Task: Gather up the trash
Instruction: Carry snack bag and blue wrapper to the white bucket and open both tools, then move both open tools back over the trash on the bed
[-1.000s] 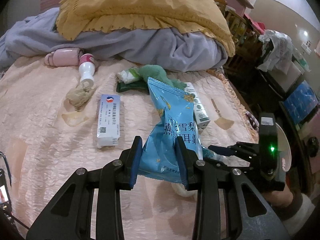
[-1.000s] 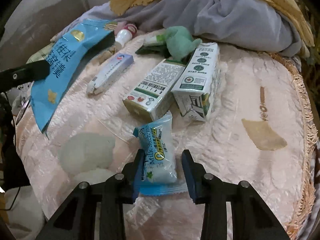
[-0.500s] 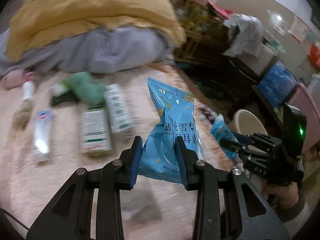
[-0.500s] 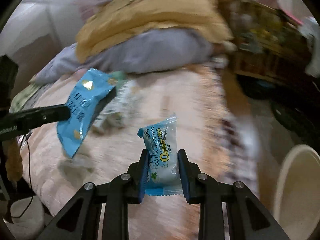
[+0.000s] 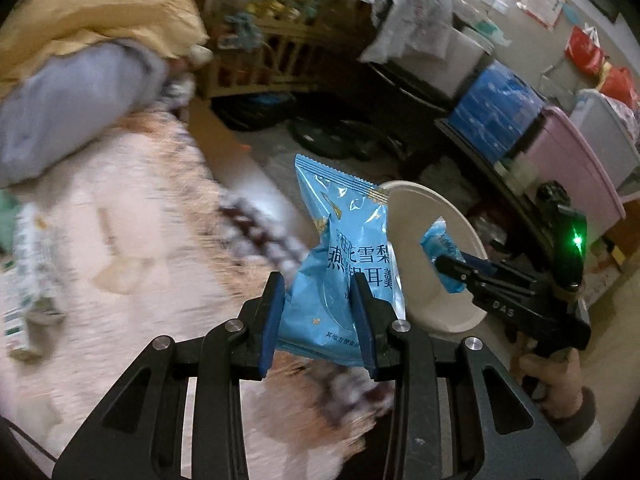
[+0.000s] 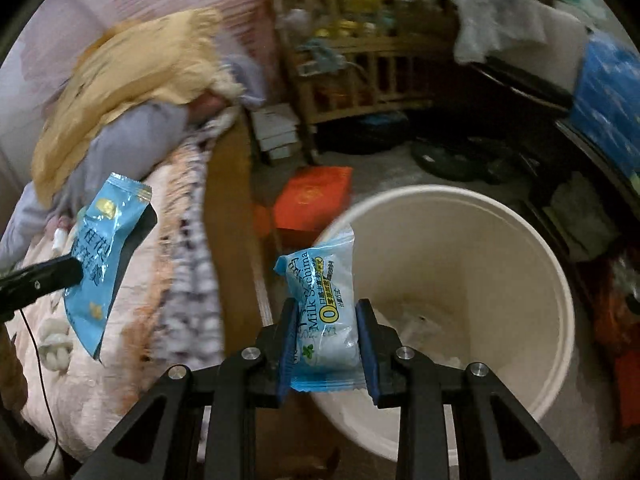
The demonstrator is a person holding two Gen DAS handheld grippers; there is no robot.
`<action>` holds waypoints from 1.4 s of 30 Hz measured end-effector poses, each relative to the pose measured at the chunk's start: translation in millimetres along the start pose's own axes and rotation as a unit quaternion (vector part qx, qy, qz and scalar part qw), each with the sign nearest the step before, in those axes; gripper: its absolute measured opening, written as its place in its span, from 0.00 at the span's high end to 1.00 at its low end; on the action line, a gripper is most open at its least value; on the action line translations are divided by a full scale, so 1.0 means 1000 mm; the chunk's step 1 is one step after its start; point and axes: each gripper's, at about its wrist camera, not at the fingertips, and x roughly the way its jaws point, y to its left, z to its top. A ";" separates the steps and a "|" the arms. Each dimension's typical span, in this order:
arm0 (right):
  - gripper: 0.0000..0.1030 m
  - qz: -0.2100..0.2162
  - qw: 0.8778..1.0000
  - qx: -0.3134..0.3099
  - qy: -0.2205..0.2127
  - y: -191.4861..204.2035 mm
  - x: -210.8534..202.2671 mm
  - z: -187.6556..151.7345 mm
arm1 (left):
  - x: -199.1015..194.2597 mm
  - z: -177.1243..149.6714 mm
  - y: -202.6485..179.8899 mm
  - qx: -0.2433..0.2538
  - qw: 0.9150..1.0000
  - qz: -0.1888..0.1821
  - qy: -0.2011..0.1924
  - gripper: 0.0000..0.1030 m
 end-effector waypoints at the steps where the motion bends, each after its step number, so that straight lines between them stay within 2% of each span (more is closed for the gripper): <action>1: 0.73 -0.005 1.000 0.010 0.000 -0.009 0.001 -0.001 | 0.007 0.001 -0.007 0.002 1.000 -0.004 0.005 0.69; 6: 0.73 -0.020 0.999 0.048 0.003 -0.041 0.004 -0.008 | 0.042 0.009 -0.042 0.013 0.999 -0.026 0.023 0.69; 9: 0.73 -0.028 0.997 0.065 0.004 -0.053 0.008 -0.009 | 0.060 0.013 -0.056 0.001 0.999 -0.042 0.032 0.69; 11: 0.72 -0.038 0.996 0.075 0.003 -0.061 0.009 -0.009 | 0.071 0.014 -0.064 -0.006 0.998 -0.051 0.037 0.64; 12: 0.64 -0.046 0.996 0.080 0.000 -0.064 0.008 -0.009 | 0.074 0.015 -0.066 -0.007 0.998 -0.050 0.038 0.60; 13: 0.52 -0.051 0.995 0.088 -0.003 -0.067 0.007 -0.009 | 0.077 0.015 -0.068 -0.008 0.998 -0.047 0.038 0.47; 14: 0.46 -0.053 0.994 0.094 -0.007 -0.069 0.005 -0.010 | 0.079 0.014 -0.068 -0.014 0.998 -0.047 0.037 0.37; 15: 0.38 -0.051 0.994 0.098 -0.010 -0.069 0.004 -0.009 | 0.080 0.014 -0.067 -0.020 0.998 -0.050 0.035 0.35; 17: 0.37 -0.048 0.994 0.094 -0.014 -0.068 0.003 -0.008 | 0.077 0.012 -0.062 -0.024 0.998 -0.050 0.036 0.35; 21: 0.37 -0.041 0.996 0.077 -0.009 -0.055 0.005 -0.009 | 0.060 0.005 -0.043 -0.023 0.999 -0.013 0.037 0.35; 28: 0.37 -0.004 0.999 0.050 -0.010 -0.013 0.008 -0.005 | 0.009 -0.011 0.001 -0.030 0.997 0.067 0.004 0.35; 32: 0.36 0.020 0.999 0.024 -0.013 0.024 0.007 0.000 | -0.017 -0.023 0.028 -0.038 0.994 0.106 -0.007 0.35; 36: 0.29 0.044 0.999 0.000 -0.012 0.061 0.009 0.002 | -0.042 -0.037 0.057 -0.043 0.988 0.144 -0.014 0.35; 42: 0.29 0.085 0.995 -0.047 0.008 0.120 0.015 -0.001 | -0.076 -0.055 0.097 -0.056 0.980 0.187 -0.024 0.35</action>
